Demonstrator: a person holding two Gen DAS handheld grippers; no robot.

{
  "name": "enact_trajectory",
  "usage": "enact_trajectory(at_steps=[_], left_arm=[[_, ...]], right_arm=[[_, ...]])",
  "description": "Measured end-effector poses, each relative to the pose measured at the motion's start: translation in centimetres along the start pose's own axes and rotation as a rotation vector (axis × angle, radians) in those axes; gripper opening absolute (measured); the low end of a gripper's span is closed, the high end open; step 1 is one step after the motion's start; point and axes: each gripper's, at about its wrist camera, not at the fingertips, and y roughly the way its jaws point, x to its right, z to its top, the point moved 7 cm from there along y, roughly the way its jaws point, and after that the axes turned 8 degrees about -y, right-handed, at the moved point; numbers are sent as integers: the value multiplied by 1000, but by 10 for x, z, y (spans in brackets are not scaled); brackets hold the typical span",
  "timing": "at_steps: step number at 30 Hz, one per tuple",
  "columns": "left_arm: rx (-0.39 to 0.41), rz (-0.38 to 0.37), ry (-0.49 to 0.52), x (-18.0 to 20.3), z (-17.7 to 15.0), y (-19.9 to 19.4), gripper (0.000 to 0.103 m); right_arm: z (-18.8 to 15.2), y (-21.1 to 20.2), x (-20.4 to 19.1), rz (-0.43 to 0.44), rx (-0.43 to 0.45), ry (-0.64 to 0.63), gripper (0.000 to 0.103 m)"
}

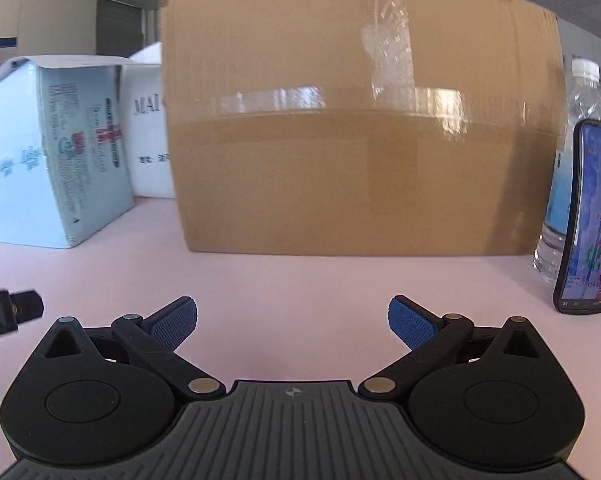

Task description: Fold clothes

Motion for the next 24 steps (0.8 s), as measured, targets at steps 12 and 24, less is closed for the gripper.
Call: enact_trajectory(at_steps=[12, 24], left_arm=[[-167, 98, 126, 37, -21, 57, 103], [-165, 87, 111, 37, -20, 55, 103]], right_arm=[[-18, 44, -2, -38, -168, -44, 103], [-23, 48, 7, -28, -163, -32, 103]])
